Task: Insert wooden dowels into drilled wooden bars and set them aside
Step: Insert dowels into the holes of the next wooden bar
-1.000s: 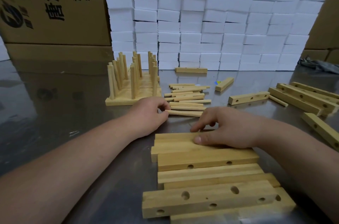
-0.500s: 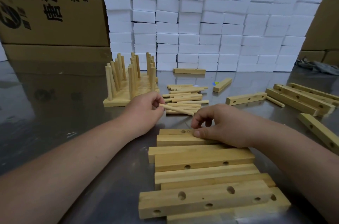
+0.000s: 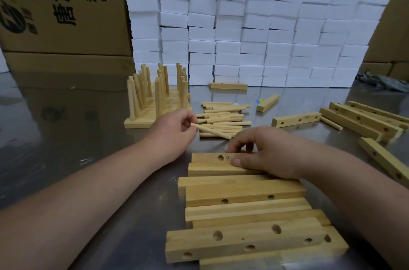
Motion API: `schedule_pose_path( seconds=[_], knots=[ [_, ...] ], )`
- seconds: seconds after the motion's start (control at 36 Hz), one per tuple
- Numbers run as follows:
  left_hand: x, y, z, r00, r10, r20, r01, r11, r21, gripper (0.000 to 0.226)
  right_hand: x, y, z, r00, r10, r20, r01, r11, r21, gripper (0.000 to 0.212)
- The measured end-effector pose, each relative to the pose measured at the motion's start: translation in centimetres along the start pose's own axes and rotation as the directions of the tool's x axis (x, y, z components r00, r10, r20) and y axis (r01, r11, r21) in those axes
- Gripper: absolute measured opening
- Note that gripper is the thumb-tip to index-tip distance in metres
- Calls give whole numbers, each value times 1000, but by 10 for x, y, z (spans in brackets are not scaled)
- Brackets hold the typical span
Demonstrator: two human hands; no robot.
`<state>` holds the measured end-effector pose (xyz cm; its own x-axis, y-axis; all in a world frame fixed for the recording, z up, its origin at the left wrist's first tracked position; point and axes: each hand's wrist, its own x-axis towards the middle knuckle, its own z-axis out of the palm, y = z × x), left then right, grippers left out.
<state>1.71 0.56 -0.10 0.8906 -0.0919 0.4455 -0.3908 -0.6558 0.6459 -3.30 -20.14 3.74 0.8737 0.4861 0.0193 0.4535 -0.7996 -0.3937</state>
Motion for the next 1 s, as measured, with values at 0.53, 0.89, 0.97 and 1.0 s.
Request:
schedule_pose_path(
  seconds=[0.53,0.89,0.97,1.0],
  knots=[
    [-6,11,-6,993,-31,-115,12,987,-162,19,4,6,1,918,-60,-392,58,998,-16,31],
    [-15,32,-15,976,-88,-198,-16,882,-471,26,7,14,-1,820,93,-564,-2,987,159,32],
    [-18,36,-18,981,-84,-173,-12,871,-492,23,8,11,-2,797,204,-569,7,938,346,29],
    [-19,38,-18,984,-76,-161,-14,870,-492,21,8,10,-2,794,243,-558,10,912,411,26]
  ],
)
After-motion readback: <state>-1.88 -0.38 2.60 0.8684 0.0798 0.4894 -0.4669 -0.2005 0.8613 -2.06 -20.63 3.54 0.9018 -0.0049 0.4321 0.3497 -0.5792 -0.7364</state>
